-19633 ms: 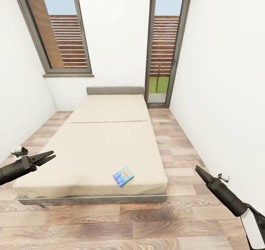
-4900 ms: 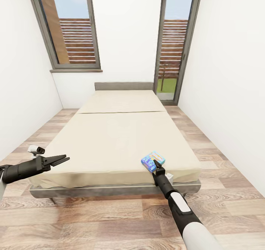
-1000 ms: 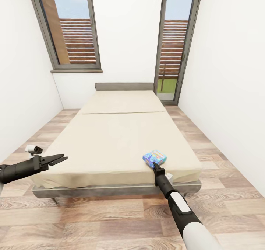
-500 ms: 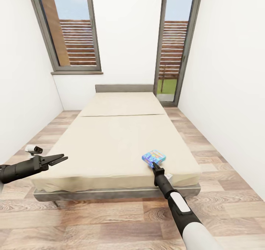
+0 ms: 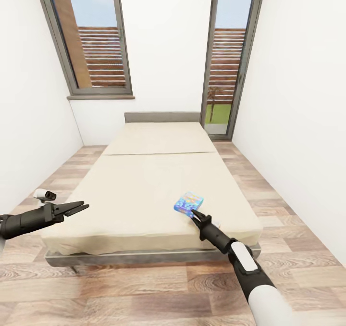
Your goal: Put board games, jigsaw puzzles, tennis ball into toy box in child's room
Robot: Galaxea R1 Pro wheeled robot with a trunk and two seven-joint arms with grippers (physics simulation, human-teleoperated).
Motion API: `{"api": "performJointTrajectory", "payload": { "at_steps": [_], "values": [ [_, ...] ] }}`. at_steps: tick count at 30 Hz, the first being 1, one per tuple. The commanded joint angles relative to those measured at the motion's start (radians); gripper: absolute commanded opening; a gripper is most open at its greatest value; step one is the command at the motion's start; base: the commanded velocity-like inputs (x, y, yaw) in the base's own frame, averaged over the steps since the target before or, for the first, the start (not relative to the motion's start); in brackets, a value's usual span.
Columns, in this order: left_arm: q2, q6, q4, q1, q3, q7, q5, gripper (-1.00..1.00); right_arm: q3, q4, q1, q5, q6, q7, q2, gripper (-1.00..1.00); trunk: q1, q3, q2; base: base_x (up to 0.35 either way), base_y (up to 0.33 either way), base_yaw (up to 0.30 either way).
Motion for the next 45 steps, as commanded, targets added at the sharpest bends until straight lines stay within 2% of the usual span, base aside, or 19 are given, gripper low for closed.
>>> {"api": "performJointTrajectory", "payload": {
  "at_steps": [1, 3, 6, 10, 21, 23, 29, 33, 36, 38, 42, 45],
  "values": [
    [0.000, 0.011, -0.001, 0.000, 0.000, -0.004, -0.001, 1.00, 0.026, -0.006, -0.001, 0.046, 0.016, 0.001, -0.004, -1.00, -0.004, 0.002, 0.007, 0.000, 0.000, 0.000],
    [0.000, 0.011, -0.001, 0.000, 0.000, -0.004, -0.001, 1.00, 0.061, -0.009, -0.001, 0.093, 0.021, 0.001, -0.007, -1.00, -0.012, 0.009, 0.021, 0.000, 0.000, 0.000],
    [-0.001, 0.011, -0.001, 0.000, 0.000, -0.004, -0.001, 1.00, 0.091, -0.011, 0.000, 0.121, 0.023, 0.002, -0.009, -1.00, -0.023, 0.018, 0.042, 0.000, 0.000, 0.000],
    [-0.001, 0.011, -0.002, 0.000, 0.000, -0.004, -0.001, 1.00, 0.109, -0.013, 0.001, 0.130, 0.023, 0.016, -0.012, -1.00, -0.039, 0.030, 0.070, 0.000, 0.000, 0.000],
    [-0.002, 0.011, -0.002, -0.001, -0.002, -0.004, -0.002, 1.00, 0.115, -0.013, 0.001, 0.133, 0.021, 0.024, -0.016, -1.00, -0.081, 0.065, 0.147, 0.000, 0.000, 0.000],
    [-0.004, 0.011, -0.002, -0.001, -0.004, -0.004, -0.003, 1.00, 0.115, -0.013, 0.001, 0.132, 0.021, 0.024, -0.028, -1.00, -0.088, 0.071, 0.161, -0.061, 0.000, 0.000],
    [-0.003, 0.011, -0.001, -0.001, -0.028, -0.004, -0.004, 1.00, 0.115, -0.012, 0.001, 0.132, 0.022, 0.026, -0.043, -1.00, -0.111, 0.090, 0.203, -0.097, 0.000, 0.000],
    [-0.002, 0.011, 0.001, -0.001, -0.032, -0.004, -0.007, 1.00, 0.114, -0.013, -0.002, 0.136, 0.021, 0.022, -0.071, -1.00, -0.127, 0.103, 0.231, -0.009, 0.000, 0.000],
    [-0.001, 0.011, 0.002, -0.001, -0.032, -0.004, -0.009, 1.00, 0.123, -0.013, -0.006, 0.175, 0.022, 0.023, -0.100, -1.00, -0.138, 0.112, 0.252, -0.002, 0.000, 0.000],
    [-0.001, 0.011, 0.002, -0.002, -0.032, -0.004, -0.010, 1.00, 0.127, -0.013, -0.006, 0.194, 0.023, 0.026, -0.109, -1.00, -0.146, 0.118, 0.266, 0.000, 0.000, 0.000],
    [0.000, 0.011, 0.002, -0.002, -0.033, -0.004, -0.010, 1.00, 0.132, -0.013, -0.004, 0.211, 0.020, 0.044, -0.118, -1.00, -0.161, 0.131, 0.294, 0.000, 0.000, 0.000],
    [0.001, 0.011, 0.002, -0.003, -0.033, -0.004, -0.010, 1.00, 0.136, -0.014, -0.002, 0.217, 0.015, 0.097, -0.119, -1.00, -0.173, 0.140, 0.315, 0.000, 0.000, 0.000]
  ]
}}
